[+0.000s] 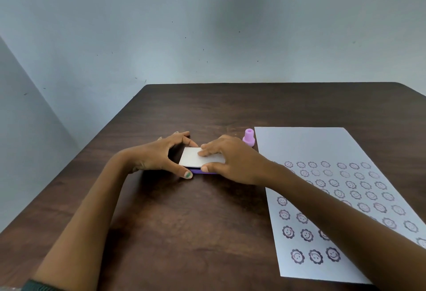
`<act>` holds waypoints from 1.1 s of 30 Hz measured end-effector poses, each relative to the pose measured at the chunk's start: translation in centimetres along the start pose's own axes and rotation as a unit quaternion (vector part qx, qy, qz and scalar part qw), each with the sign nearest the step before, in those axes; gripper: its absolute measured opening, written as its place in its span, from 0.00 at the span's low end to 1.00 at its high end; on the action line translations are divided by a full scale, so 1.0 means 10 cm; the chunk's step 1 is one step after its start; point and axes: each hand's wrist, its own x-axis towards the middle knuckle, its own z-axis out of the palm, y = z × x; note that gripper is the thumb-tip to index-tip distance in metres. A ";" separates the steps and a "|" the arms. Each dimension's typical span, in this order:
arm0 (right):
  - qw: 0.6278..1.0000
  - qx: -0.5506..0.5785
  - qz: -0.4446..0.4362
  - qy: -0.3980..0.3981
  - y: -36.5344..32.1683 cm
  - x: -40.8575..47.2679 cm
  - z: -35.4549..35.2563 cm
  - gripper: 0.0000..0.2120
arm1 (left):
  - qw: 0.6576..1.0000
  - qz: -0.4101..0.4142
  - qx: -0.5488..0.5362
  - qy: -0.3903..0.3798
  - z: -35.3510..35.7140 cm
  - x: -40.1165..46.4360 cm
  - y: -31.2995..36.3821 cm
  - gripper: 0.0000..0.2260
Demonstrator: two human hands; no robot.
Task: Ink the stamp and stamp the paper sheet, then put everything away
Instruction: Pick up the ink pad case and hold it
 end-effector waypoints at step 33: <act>0.968 -0.245 0.033 0.042 0.09 0.68 0.02 0.11 | 0.999 -0.043 -0.026 0.012 0.02 0.00 0.05 0.57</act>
